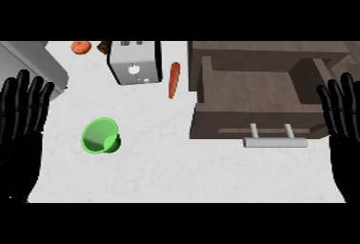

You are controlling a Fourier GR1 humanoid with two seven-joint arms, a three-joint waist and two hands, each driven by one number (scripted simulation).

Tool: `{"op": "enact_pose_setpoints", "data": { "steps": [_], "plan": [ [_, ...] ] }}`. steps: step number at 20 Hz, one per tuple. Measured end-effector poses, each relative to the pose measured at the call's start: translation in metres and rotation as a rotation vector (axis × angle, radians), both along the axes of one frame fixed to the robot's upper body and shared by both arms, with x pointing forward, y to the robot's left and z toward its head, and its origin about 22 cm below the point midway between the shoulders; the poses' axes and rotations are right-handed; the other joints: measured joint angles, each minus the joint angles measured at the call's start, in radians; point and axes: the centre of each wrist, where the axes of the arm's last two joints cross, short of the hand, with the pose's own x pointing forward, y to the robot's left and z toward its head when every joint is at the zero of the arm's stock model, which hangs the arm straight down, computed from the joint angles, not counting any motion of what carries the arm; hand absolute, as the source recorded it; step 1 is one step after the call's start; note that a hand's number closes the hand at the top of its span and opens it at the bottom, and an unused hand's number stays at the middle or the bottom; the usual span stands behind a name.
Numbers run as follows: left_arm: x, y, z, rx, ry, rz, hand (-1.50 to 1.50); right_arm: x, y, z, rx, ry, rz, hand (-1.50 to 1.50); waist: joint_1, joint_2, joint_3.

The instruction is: Pick up the cup, place it into the drawer and close the drawer

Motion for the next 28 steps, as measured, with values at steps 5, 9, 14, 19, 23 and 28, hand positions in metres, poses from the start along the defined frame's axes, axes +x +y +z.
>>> {"op": "enact_pose_setpoints", "data": {
  "steps": [5, 9, 14, 19, 23, 28],
  "plan": [
    [0.011, 0.001, -0.002, -0.023, 0.004, -0.280, -1.50, 0.001, 0.003, -0.002, -0.008, 0.005, 0.024, -1.50, -0.001, 0.002, 0.032],
    [0.018, 0.002, -0.019, -0.088, 0.098, -0.562, -1.50, 0.003, 0.012, -0.007, 0.032, 0.059, 0.094, -1.50, -0.003, 0.007, 0.039],
    [0.032, 0.032, -0.033, -0.148, 0.179, -0.734, -1.50, 0.001, 0.011, -0.004, 0.060, 0.101, 0.125, -1.50, 0.001, 0.003, 0.044],
    [0.048, 0.054, -0.029, -0.174, 0.203, -0.794, -1.50, 0.018, 0.016, -0.001, 0.067, 0.112, 0.130, -1.50, 0.007, 0.001, 0.046],
    [0.055, 0.061, -0.025, -0.177, 0.222, -0.804, -1.50, 0.015, 0.013, -0.006, 0.070, 0.118, 0.133, -1.50, 0.007, 0.000, 0.047],
    [0.059, 0.057, -0.032, -0.171, 0.241, -0.800, -1.50, 0.018, 0.011, 0.001, 0.070, 0.113, 0.138, -1.50, 0.008, 0.000, 0.047]
  ]
}}
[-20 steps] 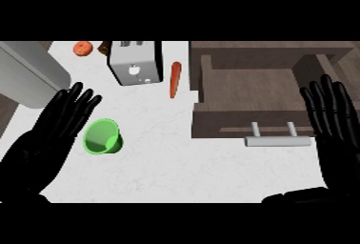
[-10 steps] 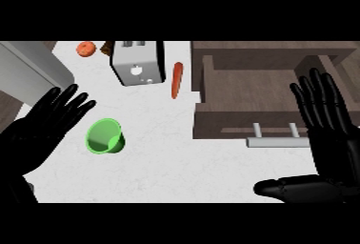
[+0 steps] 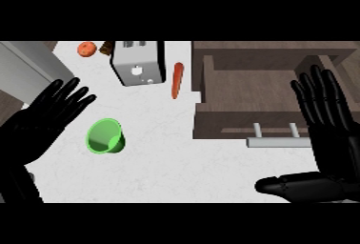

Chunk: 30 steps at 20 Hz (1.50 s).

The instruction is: Pick up the cup, place it into the drawer and close the drawer

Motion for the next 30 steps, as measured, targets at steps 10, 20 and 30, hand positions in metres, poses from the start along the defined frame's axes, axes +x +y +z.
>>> {"op": "enact_pose_setpoints", "data": {
  "steps": [10, 20, 30],
  "plan": [
    [-0.003, 0.009, -0.026, 0.043, 0.044, 0.042, -1.50, -0.002, -0.003, -0.003, 0.008, -0.008, -0.021, -1.50, 0.000, 0.000, 0.000],
    [0.005, 0.021, -0.063, 0.119, 0.098, 0.106, -1.50, -0.004, -0.003, 0.003, -0.006, -0.009, -0.008, -1.50, -0.001, 0.000, 0.000],
    [0.022, 0.037, -0.108, 0.184, 0.142, 0.173, -1.50, -0.001, -0.005, 0.008, 0.002, -0.004, -0.001, -1.50, -0.003, 0.001, 0.000]
  ]
}}
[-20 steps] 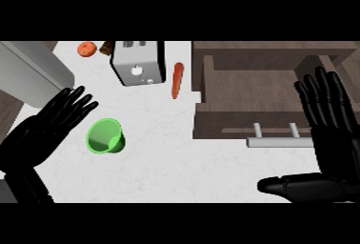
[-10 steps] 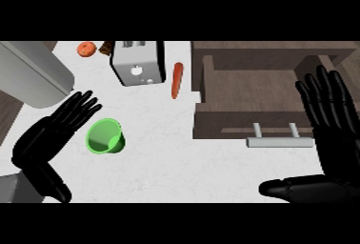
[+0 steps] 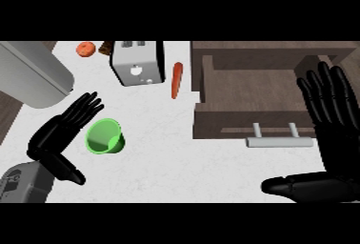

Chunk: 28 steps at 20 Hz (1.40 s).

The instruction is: Pick up the cup, place it into the drawer and close the drawer

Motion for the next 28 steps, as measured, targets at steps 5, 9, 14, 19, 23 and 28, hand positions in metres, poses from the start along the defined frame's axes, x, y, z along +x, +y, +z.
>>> {"op": "enact_pose_setpoints", "data": {
  "steps": [5, 9, 14, 19, 23, 28],
  "plan": [
    [0.001, 0.005, -0.024, 0.046, 0.035, 0.034, -1.50, -0.005, -0.005, 0.002, 0.000, -0.002, 0.009, -1.50, -0.002, 0.000, 0.000],
    [0.006, 0.015, -0.034, 0.075, 0.053, 0.062, -1.50, 0.000, -0.005, 0.002, -0.006, -0.004, 0.011, -1.50, -0.003, 0.001, -0.001],
    [0.009, 0.017, -0.048, 0.090, 0.060, 0.094, -1.50, 0.000, -0.003, 0.002, -0.002, -0.003, 0.019, -1.50, -0.007, 0.002, 0.000],
    [0.011, 0.011, -0.061, 0.100, 0.064, 0.119, -1.50, -0.008, -0.002, -0.002, -0.006, 0.002, 0.027, -1.50, -0.011, 0.003, 0.000],
    [0.016, 0.014, -0.065, 0.113, 0.076, 0.131, -1.50, -0.005, -0.003, -0.001, -0.003, 0.001, 0.028, -1.50, -0.012, 0.004, 0.000],
    [0.011, 0.013, -0.077, 0.134, 0.085, 0.144, -1.50, -0.002, -0.003, 0.002, -0.003, 0.001, 0.040, -1.50, -0.016, 0.006, -0.002]
  ]
}}
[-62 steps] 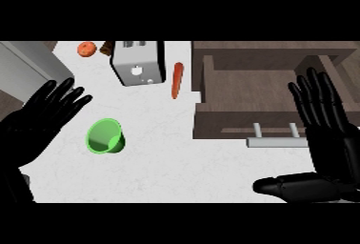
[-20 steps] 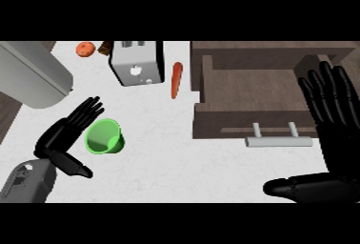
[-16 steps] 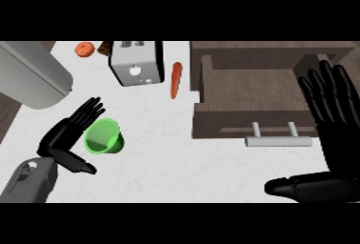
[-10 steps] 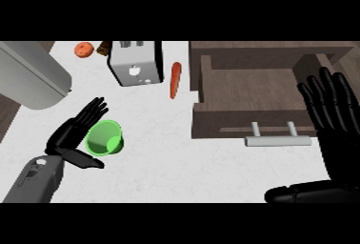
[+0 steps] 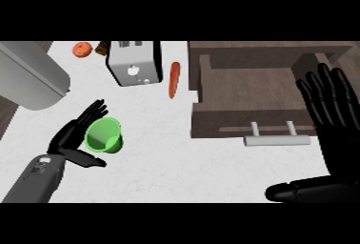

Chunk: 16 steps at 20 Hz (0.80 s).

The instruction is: Pick up the cup, place it into the drawer and close the drawer

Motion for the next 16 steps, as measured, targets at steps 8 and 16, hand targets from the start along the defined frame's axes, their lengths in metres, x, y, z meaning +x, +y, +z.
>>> {"op": "enact_pose_setpoints", "data": {
  "steps": [8, 16],
  "plan": [
    [-0.003, -0.008, -0.012, 0.016, 0.002, -0.022, -1.50, 0.000, 0.004, 0.002, 0.003, -0.010, 0.007, -1.50, -0.005, 0.002, -0.001],
    [-0.001, -0.009, -0.014, -0.011, 0.016, -0.030, -1.50, 0.000, 0.001, 0.005, 0.002, -0.007, 0.003, -1.50, -0.005, 0.002, 0.000]
  ]
}}
